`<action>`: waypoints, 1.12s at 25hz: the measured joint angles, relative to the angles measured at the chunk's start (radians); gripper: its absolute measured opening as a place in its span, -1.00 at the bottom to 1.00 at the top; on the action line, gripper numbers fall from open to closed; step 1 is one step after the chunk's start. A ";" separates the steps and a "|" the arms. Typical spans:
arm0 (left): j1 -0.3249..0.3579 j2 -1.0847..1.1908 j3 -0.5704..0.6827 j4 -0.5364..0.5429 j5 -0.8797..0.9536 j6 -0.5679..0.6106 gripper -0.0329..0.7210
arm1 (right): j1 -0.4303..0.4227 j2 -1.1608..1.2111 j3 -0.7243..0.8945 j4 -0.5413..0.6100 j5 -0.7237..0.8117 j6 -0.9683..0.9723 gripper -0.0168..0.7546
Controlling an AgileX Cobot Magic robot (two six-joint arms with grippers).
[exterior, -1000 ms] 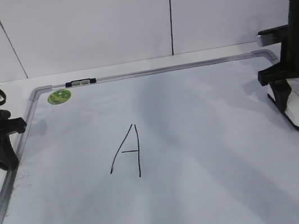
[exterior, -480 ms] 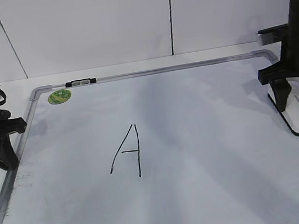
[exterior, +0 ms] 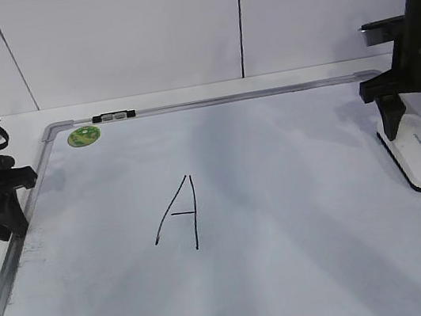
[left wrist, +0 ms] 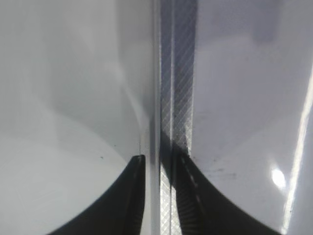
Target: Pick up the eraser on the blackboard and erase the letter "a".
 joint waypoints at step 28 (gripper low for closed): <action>-0.008 -0.290 -0.128 0.002 0.239 0.002 -0.16 | 0.000 -0.255 0.000 0.068 0.009 0.001 0.58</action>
